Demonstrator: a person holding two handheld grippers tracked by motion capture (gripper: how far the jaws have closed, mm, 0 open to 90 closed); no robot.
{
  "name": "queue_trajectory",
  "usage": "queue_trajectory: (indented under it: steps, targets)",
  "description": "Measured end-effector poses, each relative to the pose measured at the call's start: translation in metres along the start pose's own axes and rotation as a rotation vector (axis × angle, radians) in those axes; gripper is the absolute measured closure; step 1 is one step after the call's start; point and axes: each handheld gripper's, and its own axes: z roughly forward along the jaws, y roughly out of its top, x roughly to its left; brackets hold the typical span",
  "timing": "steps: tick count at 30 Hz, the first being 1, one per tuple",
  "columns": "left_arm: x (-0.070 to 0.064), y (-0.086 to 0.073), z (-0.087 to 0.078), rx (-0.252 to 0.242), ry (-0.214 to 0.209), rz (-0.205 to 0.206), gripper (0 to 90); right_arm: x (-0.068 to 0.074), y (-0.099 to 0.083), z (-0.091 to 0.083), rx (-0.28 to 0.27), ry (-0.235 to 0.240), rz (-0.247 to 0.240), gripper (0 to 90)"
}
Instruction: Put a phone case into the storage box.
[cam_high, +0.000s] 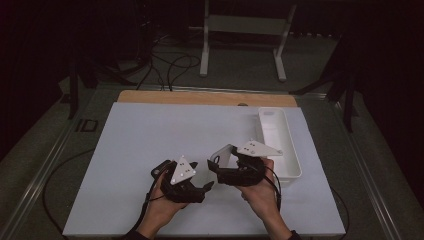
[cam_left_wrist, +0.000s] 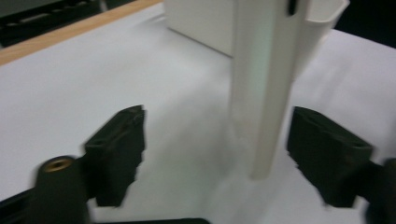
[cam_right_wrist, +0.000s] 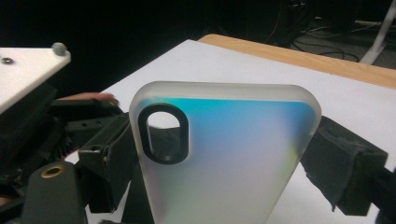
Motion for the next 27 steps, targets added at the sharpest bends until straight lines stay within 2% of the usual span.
queue_trajectory:
  steps: [2,4,6,11,16,21,27]
  targets:
    - [0.001,-0.001,-0.002,0.002,0.038,0.002,12.1,-0.002,0.001,-0.001,-0.004,-0.006,-0.005,16.9]
    - [0.004,-0.003,-0.003,0.011,0.056,-0.004,4.8,-0.005,0.003,-0.002,-0.008,-0.016,-0.005,16.9]
    - [0.008,-0.005,-0.005,0.013,0.078,-0.011,1.7,-0.007,0.006,-0.004,-0.015,-0.023,-0.005,16.9]
    - [0.018,-0.013,-0.012,0.002,0.118,-0.053,0.6,-0.011,0.012,-0.007,-0.023,-0.045,-0.020,16.9]
    - [0.027,-0.020,-0.020,-0.007,0.149,-0.077,0.6,-0.020,0.020,-0.009,-0.026,-0.065,-0.030,17.0]
    - [0.034,-0.031,-0.026,0.005,0.203,-0.076,0.4,-0.031,0.028,-0.011,-0.030,-0.082,-0.029,17.0]
    - [0.047,-0.043,-0.037,-0.009,0.239,-0.117,0.5,-0.045,0.035,-0.012,-0.029,-0.100,-0.023,17.0]
